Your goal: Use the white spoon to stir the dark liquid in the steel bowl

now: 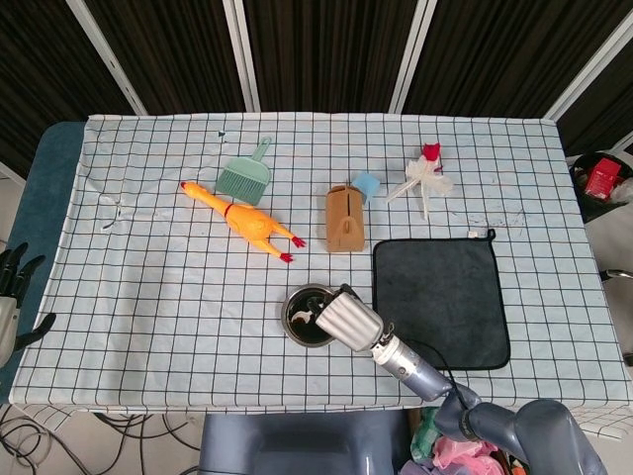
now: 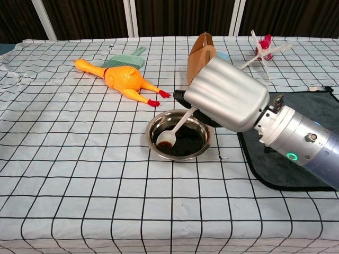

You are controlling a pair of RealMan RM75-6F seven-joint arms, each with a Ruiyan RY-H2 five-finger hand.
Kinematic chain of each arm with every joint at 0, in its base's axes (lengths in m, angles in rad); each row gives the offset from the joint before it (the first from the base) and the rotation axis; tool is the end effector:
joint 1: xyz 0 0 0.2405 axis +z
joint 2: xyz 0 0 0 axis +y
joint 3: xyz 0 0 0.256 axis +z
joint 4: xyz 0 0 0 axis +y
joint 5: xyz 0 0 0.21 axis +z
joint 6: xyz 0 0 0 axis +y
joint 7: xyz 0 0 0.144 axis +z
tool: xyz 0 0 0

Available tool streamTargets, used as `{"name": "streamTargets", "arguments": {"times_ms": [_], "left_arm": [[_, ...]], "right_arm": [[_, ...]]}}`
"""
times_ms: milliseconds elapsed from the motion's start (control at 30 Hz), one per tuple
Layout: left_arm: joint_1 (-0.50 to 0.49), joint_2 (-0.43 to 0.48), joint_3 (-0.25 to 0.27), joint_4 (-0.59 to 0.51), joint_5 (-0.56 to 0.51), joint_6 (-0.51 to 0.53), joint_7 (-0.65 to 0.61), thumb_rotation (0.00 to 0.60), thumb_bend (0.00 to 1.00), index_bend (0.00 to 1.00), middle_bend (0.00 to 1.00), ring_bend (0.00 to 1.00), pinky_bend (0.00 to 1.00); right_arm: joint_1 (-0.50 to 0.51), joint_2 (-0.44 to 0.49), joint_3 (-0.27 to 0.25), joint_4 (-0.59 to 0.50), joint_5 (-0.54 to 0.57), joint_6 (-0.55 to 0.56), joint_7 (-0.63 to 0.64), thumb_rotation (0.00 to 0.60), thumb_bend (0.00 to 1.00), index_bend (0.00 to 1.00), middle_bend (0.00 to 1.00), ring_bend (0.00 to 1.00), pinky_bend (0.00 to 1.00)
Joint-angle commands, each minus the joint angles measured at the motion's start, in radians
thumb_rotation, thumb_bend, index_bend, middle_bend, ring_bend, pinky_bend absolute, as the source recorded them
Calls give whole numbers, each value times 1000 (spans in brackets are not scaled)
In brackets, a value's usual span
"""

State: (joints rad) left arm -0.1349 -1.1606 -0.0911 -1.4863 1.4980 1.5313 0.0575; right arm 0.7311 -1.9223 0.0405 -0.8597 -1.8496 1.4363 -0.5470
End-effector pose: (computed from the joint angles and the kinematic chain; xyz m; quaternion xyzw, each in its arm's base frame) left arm -0.3159 0.2067 0.1705 -0.6041 -0.3058 -0.3889 0.6247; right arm -0.1162 -0.2992 -0.0707 0.7628 0.1032 0.4562 0.4465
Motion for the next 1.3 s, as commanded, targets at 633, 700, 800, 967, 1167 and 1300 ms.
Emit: {"name": "streamTargets", "arguments": {"times_ms": [633,700,800,967,1167,1300], "left_arm": [[1,-2,-2,-1,-5,1,9,600,219,138,7,0,0],[1,-2,-2,-1,-5,2,10,600,219,138,7,0,0],[0,-4,-2,-1,-5,0,12,600,219,138,7,0,0],[-1,-6,-1,0,-5,-5,18,600,219,138,6,0,0],[-1,-7,-1,-1,-6,-5,21,600,219,138,6,0,0],[-1,-7,0,-2,-4,-3,22,600,219,138,6,0,0]], "right_arm": [[7,-26,18,159,51,9,54,600,440,766,859,1000,1000],[-2,-15,9,154,53,12,57,600,441,766,859,1000,1000],[-16,8,-11,137,43,23,54,600,441,767,859,1000,1000],[-46,41,-43,98,26,52,45,600,441,772,859,1000,1000],[-71,75,-73,46,5,67,29,600,442,772,859,1000,1000],[-80,93,-81,12,-2,70,17,600,441,773,859,1000,1000]]}}
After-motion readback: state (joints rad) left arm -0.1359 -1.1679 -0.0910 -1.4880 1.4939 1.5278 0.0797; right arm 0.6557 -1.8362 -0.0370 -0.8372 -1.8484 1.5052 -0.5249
